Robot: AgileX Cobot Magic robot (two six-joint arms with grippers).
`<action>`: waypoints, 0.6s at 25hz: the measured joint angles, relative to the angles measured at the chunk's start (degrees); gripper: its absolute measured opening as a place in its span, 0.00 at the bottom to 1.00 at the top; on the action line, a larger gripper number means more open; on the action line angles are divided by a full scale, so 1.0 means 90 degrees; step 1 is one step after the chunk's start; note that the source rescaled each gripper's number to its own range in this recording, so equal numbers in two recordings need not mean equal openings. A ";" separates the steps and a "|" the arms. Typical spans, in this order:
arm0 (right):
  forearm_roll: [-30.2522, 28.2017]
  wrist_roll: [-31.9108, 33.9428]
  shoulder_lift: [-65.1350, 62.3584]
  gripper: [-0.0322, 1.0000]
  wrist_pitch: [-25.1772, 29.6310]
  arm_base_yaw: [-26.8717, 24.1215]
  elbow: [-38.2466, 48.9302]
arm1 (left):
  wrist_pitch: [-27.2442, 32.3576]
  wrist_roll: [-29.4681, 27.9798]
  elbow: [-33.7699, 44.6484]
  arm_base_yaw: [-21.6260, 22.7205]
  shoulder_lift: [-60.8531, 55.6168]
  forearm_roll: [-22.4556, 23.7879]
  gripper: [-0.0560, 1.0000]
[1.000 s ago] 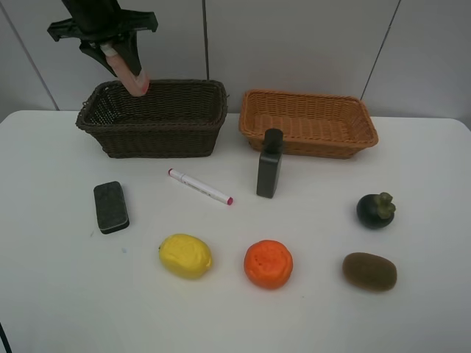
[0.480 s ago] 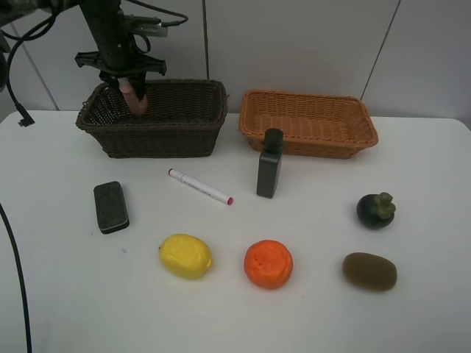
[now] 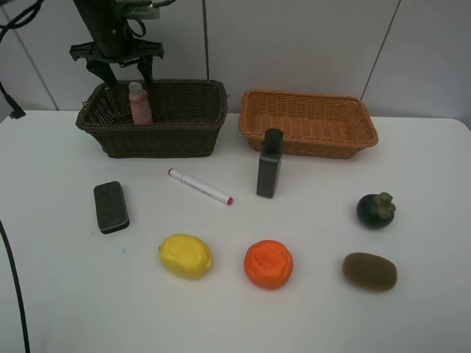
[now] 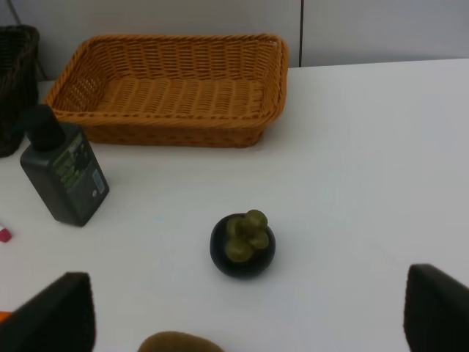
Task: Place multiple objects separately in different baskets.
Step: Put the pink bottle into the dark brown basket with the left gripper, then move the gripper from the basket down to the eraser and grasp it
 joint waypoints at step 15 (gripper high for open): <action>0.0000 0.0000 0.0000 1.00 0.0000 0.0000 0.0000 | -0.0009 -0.0480 0.5810 -0.0089 -0.4338 -0.0722 0.89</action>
